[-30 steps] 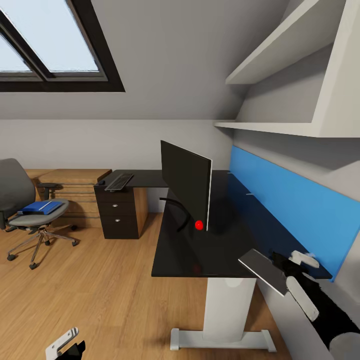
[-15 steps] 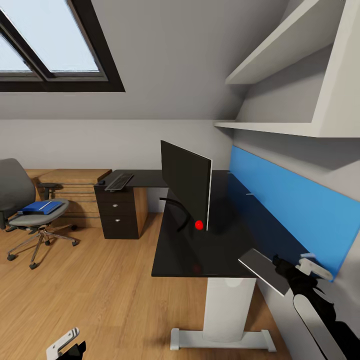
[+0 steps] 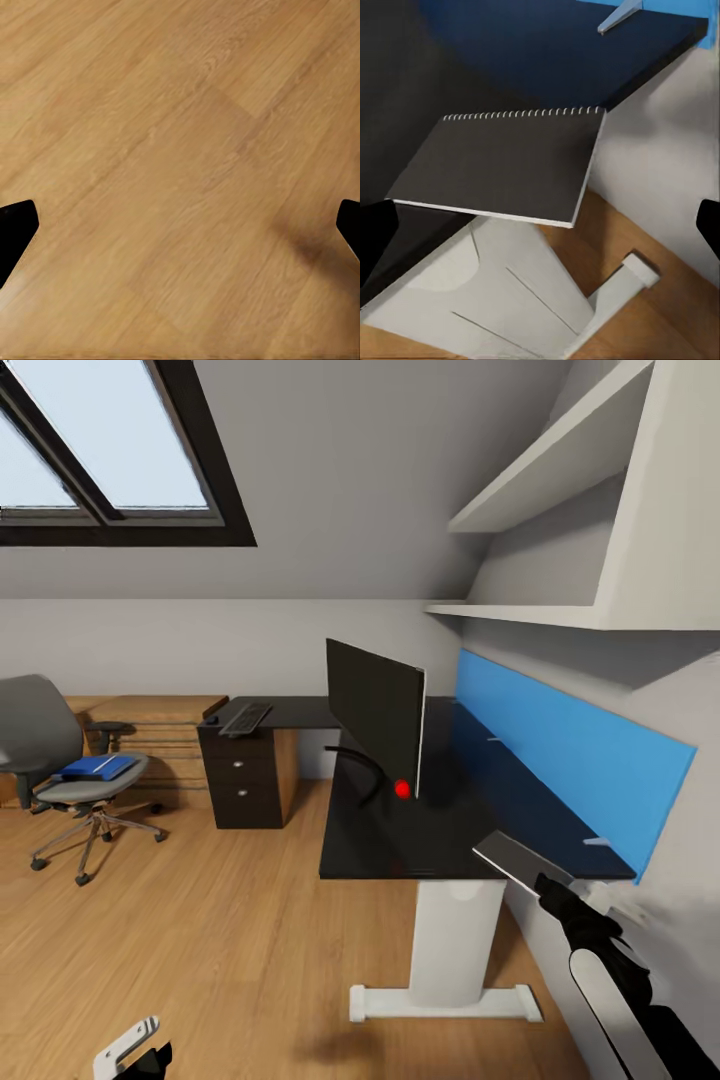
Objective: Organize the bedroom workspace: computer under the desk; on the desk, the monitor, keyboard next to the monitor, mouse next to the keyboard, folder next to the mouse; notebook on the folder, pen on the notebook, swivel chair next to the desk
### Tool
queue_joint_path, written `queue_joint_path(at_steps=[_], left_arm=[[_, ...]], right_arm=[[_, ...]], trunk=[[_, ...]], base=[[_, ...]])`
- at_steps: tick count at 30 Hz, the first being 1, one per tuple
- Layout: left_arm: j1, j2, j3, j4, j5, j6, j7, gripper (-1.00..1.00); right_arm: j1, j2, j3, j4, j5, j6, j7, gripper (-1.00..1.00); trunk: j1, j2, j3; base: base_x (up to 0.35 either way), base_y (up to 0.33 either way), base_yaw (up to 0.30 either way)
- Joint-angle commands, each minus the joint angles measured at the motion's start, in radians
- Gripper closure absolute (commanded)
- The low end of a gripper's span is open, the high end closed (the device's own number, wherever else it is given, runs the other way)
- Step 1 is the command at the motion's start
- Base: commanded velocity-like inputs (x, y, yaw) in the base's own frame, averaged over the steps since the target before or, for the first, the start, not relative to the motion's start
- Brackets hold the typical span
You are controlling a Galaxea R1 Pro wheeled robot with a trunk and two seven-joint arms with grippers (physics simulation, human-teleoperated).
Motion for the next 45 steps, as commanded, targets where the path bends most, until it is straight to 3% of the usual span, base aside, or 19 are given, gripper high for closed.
queue_joint_path(at_steps=[1,9,13,16,24,33,38,45], left_arm=[[-0.001,0.002,-0.007,-0.002,0.008,-0.004,0.007,-1.0],[-0.001,0.002,-0.006,-0.002,0.007,-0.003,0.007,-1.0],[-0.001,0.003,-0.002,-0.007,0.007,-0.004,0.014,-1.0],[-0.001,0.001,-0.003,-0.009,0.01,-0.003,0.017,-1.0],[-0.001,-0.016,-0.003,-0.009,0.01,-0.003,0.018,-1.0],[-0.001,-0.022,-0.002,-0.009,0.009,-0.004,0.018,-1.0],[-0.001,-0.023,-0.002,-0.009,0.009,-0.004,0.018,-1.0],[-0.001,-0.023,-0.002,-0.009,0.009,-0.004,0.017,-1.0]], right_arm=[[-0.001,-0.001,0.002,-0.002,-0.004,0.004,-0.009,-1.0],[-0.001,0.0,0.002,0.0,-0.011,0.004,-0.013,-1.0],[-0.001,-0.001,0.0,0.001,-0.036,0.004,-0.011,-1.0],[-0.001,-0.001,-0.001,0.005,-0.066,0.002,-0.011,-1.0],[-0.001,-0.001,-0.001,0.017,-0.067,-0.005,-0.011,-1.0],[-0.001,-0.002,-0.002,0.121,-0.066,-0.039,0.013,-1.0],[-0.002,-0.004,-0.024,0.144,-0.069,-0.073,0.089,-1.0],[-0.001,-0.002,-0.138,0.154,-0.084,-0.071,0.27,-1.0]], trunk=[[-0.001,-0.001,-0.001],[-0.001,-0.001,-0.001],[-0.001,-0.001,-0.001],[0.011,-0.022,-0.011],[0.042,-0.078,-0.036],[0.076,-0.141,-0.064],[0.095,-0.176,-0.08],[0.122,-0.225,-0.102]], base=[[-0.325,0.033,-0.086],[-0.246,0.012,-0.15],[-0.026,0.001,-0.022],[-0.005,0.0,-0.004],[0.0,0.0,0.0],[0.0,0.0,0.0],[0.0,0.0,0.0],[0.0,0.0,0.0]])
